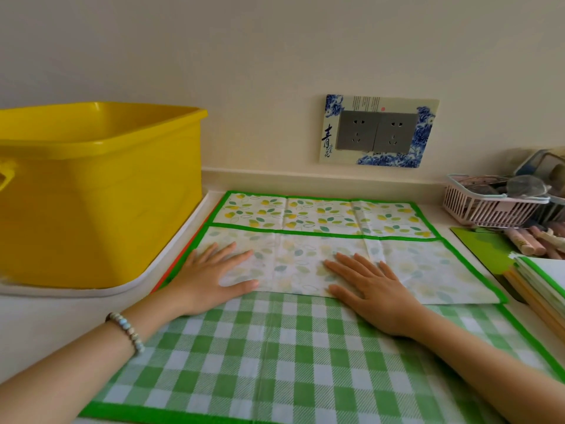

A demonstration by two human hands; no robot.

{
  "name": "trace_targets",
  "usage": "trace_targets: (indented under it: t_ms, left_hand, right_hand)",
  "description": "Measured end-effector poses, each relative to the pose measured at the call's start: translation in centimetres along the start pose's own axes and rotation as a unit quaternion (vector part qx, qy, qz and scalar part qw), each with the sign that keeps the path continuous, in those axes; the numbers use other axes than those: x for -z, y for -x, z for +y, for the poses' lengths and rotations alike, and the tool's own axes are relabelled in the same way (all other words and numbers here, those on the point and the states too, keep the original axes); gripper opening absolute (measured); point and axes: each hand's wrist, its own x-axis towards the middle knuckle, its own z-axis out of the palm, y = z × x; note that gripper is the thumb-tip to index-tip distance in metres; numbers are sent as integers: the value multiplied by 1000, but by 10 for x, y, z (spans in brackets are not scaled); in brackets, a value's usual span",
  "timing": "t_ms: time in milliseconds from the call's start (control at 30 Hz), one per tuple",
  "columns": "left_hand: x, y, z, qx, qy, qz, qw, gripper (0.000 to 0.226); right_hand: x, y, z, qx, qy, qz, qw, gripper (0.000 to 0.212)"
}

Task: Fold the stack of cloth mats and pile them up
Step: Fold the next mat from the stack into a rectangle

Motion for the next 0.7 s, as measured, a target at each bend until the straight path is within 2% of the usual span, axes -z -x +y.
trace_targets:
  t_ms: [233, 367, 467, 567, 700]
  left_hand:
    - [13, 7, 0, -2, 22, -34, 999, 85]
    - [13, 10, 22, -105, 83, 7, 991, 80]
    - [9, 7, 41, -167, 37, 0, 985, 63]
    - [14, 3, 46, -180, 4, 25, 983, 46]
    - [21, 5, 48, -211, -65, 58, 974, 39]
  right_hand:
    - [2, 0, -4, 1, -4, -2, 1000, 66]
    - [3, -1, -4, 0, -9, -1, 1000, 65]
    - [2, -2, -3, 0, -11, 1, 1000, 62]
    - [2, -1, -2, 2, -26, 15, 1000, 59]
    - [3, 1, 0, 17, -50, 28, 998, 67]
